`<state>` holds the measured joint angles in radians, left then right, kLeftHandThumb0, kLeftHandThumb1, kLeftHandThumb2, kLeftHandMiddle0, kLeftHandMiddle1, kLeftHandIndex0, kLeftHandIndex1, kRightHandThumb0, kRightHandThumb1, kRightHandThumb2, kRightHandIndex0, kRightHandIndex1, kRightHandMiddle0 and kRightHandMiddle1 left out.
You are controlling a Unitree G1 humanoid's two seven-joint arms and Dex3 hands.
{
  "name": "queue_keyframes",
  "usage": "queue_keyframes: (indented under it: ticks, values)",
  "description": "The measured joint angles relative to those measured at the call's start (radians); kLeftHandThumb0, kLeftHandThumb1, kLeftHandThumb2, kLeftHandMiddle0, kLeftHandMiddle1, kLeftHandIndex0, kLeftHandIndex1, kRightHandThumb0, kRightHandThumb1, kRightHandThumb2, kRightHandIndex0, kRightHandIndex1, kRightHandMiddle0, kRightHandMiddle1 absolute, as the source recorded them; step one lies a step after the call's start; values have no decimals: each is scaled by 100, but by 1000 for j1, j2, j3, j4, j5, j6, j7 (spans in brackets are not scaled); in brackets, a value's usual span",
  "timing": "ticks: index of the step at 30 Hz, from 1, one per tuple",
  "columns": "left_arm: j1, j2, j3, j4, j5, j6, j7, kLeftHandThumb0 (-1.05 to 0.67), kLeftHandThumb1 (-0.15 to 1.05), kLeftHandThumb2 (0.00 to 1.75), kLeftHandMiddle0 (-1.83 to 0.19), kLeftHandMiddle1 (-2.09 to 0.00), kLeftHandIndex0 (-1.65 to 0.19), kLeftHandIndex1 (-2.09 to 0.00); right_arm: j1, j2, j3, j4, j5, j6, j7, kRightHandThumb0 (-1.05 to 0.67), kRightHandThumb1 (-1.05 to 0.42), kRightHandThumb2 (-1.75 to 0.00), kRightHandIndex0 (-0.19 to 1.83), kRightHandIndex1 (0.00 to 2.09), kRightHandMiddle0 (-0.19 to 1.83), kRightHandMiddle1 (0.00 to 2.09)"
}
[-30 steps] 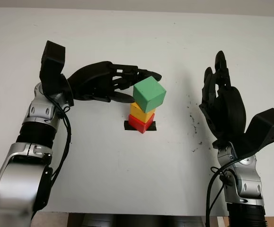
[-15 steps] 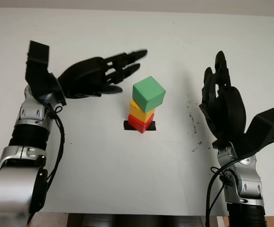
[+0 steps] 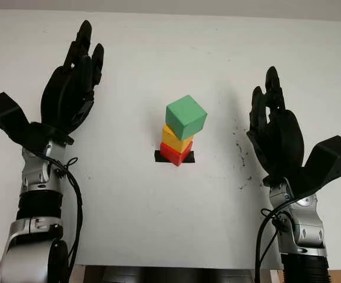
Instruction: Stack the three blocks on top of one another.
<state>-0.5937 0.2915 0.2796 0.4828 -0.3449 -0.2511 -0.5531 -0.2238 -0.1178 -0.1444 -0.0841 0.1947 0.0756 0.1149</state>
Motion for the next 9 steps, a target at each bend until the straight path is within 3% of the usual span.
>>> queue_keyframes:
  ticks: [9]
  values:
    - [172,-74,-23,-123,32,-40,120,-72,105,58,19,0,19,0,0,4,6,0,-5,16,-16,-69,-105,-66,-19,0,-19,0]
